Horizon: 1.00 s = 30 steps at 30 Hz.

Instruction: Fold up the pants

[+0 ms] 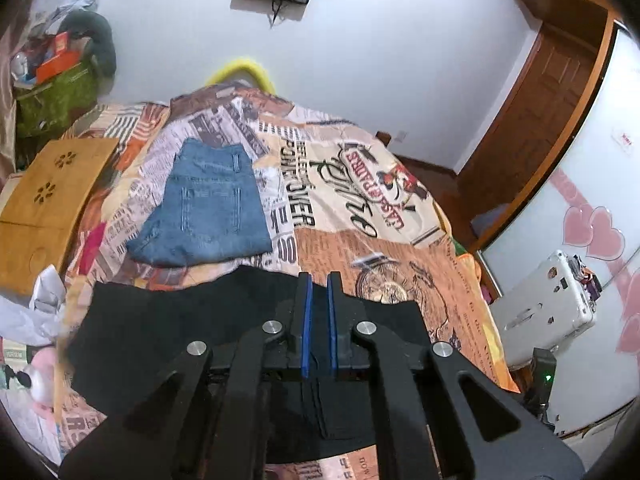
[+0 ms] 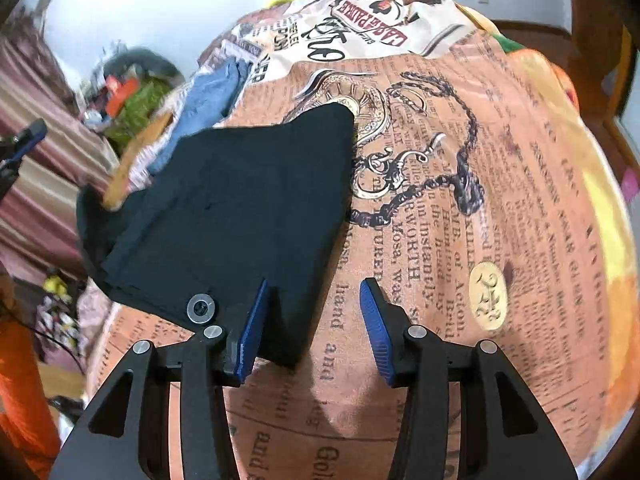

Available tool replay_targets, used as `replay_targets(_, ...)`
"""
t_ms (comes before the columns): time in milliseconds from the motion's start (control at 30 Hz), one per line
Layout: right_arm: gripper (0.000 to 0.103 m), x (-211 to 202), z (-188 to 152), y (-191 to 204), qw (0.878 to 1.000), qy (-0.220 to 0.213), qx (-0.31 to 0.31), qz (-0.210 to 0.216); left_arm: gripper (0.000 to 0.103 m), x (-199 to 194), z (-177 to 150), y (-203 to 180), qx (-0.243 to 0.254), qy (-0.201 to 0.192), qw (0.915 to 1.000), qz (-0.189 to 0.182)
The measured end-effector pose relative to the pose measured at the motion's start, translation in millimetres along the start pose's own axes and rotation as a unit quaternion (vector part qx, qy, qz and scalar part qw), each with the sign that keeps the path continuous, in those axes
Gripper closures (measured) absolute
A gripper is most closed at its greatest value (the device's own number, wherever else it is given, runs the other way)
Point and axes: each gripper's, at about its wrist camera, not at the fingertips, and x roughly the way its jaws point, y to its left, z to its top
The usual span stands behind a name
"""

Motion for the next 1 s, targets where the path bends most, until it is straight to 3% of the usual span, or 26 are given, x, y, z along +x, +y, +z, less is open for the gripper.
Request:
replay_targets(100, 0.058, -2, 0, 3, 1.000, -0.002, -0.007, -0.001, 0.091, 11, -13, 20, -0.030, 0.024, 0.9990, 0.023)
replay_targets(167, 0.058, 0, 1, 6, 1.000, 0.000, -0.014, 0.000, 0.076, 13, -27, 45, -0.061, 0.043, 0.9961, 0.047)
replay_targets(233, 0.057, 1, 2, 6, 1.000, 0.002, -0.017, 0.000, 0.044, 12, -44, 76, -0.096, 0.055, 0.9913, 0.072)
replay_targets(267, 0.057, 2, 1, 6, 1.000, 0.002, -0.018, 0.000, 0.040, 9, -54, 91, -0.113, 0.057, 0.9883, 0.085)
replay_targets(367, 0.055, 5, 2, 7, 1.000, 0.002, -0.019, -0.002, 0.038, 4, -85, 135, -0.166, 0.083, 0.9768, 0.107)
replay_targets(500, 0.051, 8, 2, 13, 1.000, 0.001, -0.026, -0.013, 0.038, 7, -128, 183, -0.251, 0.131, 0.9544, 0.096)
replay_targets(733, 0.051, 13, 4, 19, 0.999, 0.003, -0.034, -0.023, 0.038, 35, -181, 210, -0.322, 0.186, 0.9265, 0.056)
replay_targets(1000, 0.050, 13, 4, 19, 0.999, 0.003, -0.034, -0.023, 0.032, 59, -169, 222, -0.341, 0.153, 0.9269, 0.033)
